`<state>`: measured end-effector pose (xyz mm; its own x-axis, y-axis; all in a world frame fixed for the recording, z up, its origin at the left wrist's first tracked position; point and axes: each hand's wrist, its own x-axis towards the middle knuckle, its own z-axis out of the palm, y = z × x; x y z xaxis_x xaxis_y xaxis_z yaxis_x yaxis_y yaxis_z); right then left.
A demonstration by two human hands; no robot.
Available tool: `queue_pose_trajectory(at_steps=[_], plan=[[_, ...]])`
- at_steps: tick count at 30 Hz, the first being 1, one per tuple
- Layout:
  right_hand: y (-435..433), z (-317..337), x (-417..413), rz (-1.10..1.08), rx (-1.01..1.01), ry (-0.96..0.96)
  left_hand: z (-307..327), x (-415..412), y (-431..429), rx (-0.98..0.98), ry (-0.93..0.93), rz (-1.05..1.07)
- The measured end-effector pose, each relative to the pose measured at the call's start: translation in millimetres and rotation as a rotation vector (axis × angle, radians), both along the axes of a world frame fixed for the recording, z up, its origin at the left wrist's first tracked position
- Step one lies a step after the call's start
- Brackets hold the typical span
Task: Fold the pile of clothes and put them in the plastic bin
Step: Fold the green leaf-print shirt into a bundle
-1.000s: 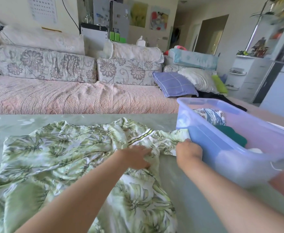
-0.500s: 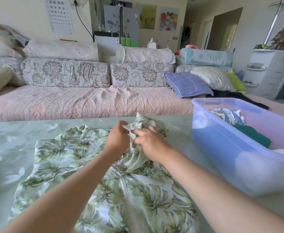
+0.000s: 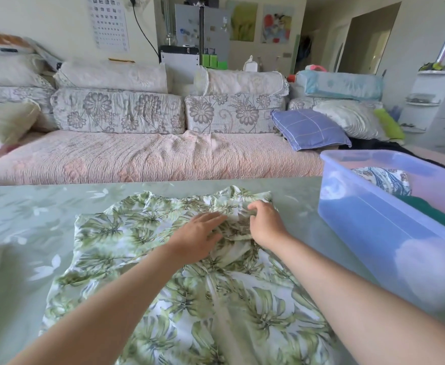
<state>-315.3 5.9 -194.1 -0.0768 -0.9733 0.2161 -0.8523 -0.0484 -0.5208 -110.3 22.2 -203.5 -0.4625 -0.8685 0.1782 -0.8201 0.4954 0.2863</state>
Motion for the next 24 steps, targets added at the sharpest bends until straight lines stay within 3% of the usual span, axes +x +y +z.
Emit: queue_pose_trajectory(at_steps=[4, 11, 15, 16, 18, 21, 23, 24], plan=[[-20.9, -6.4, -4.8, -0.163, 0.079, -0.115, 0.4, -17.2, -5.2, -0.046, 0.05, 0.002], [-19.3, -3.4, -5.9, -0.236, 0.327, 0.113, -3.5, -28.4, -17.0, -0.022, -0.014, 0.112], [-17.7, 22.0, 1.8, -0.313, 0.245, 0.069, 5.1, -29.0, -16.4, -0.144, 0.12, 0.108], [-17.8, 29.2, 4.2, -0.288, 0.196, 0.0, 8.2, -29.0, -15.8, -0.159, 0.183, 0.099], [-16.2, 41.4, 11.7, -0.133, 0.167, -0.356, 16.8, -28.6, -11.9, -0.143, 0.339, 0.075], [-15.1, 54.5, 26.9, 0.276, 0.358, -0.845, 33.0, -25.1, -2.9, -0.058, 0.593, 0.046], [-13.6, 57.1, 35.1, 0.494, 0.408, -1.039, 41.0, -18.2, -0.8, -0.025, 0.752, 0.119], [-13.0, 56.6, 38.3, 0.497, 0.379, -1.072, 42.9, -12.2, -3.3, -0.036, 0.796, 0.209]])
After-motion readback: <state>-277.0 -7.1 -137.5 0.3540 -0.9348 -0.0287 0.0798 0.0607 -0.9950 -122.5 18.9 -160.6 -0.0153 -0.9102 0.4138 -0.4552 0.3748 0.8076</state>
